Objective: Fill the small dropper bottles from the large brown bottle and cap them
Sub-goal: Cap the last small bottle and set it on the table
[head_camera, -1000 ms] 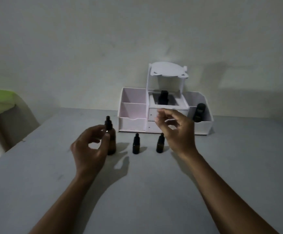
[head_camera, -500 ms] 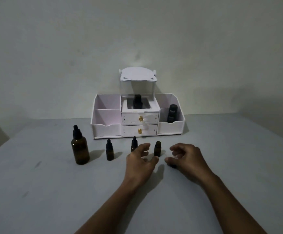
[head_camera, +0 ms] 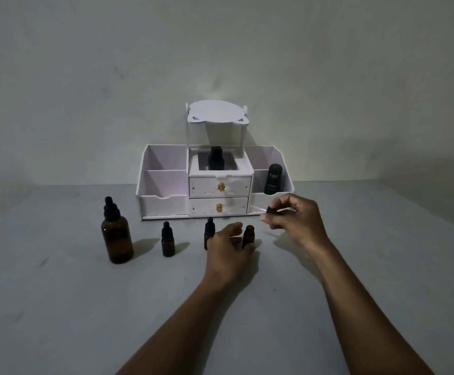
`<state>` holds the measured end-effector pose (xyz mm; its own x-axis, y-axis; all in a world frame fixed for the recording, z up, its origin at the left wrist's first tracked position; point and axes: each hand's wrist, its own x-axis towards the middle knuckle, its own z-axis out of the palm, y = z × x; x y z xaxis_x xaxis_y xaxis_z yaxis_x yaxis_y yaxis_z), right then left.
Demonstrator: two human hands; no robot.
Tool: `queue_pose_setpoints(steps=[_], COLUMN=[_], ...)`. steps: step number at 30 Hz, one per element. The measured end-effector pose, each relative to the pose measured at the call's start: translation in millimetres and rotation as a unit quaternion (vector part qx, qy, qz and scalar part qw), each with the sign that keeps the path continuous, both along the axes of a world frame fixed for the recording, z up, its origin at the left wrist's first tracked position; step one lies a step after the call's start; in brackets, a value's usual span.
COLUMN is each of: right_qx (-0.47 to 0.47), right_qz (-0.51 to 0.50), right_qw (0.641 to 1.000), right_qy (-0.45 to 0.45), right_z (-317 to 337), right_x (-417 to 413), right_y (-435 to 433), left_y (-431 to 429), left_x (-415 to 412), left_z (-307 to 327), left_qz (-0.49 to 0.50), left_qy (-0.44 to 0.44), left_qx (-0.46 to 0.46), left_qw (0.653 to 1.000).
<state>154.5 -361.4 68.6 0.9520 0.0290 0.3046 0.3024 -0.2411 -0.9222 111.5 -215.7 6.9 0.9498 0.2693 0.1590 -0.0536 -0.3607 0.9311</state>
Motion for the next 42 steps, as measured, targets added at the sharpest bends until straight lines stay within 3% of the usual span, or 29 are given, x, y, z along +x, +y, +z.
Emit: queue_pose_setpoints(steps=[11,23,28,42], right_qx=[0.025,-0.064,-0.160,-0.174], right_qz=[-0.002,0.012,0.037,0.065], right_qw=[0.998,0.992,0.982,0.978], right_qy=[-0.062,-0.104,-0.098,-0.099], right_z=[-16.0,-18.9,-30.9,-39.3], right_x=[0.4,2.8,7.5,11.2], right_y=[7.7,8.3,18.7,22.0], left_y=[-0.1,0.7,-1.7,-0.4], left_x=[-3.8,-2.7,-4.7,-3.4], left_z=[1.1,-0.9,2.3,-1.8], left_qz=[-0.010,-0.006,-0.008,-0.002], left_qy=[-0.024,-0.037,-0.050,-0.061], left_qx=[0.022,0.047,0.044,0.025], left_qw=[0.999,0.998,0.998,0.998])
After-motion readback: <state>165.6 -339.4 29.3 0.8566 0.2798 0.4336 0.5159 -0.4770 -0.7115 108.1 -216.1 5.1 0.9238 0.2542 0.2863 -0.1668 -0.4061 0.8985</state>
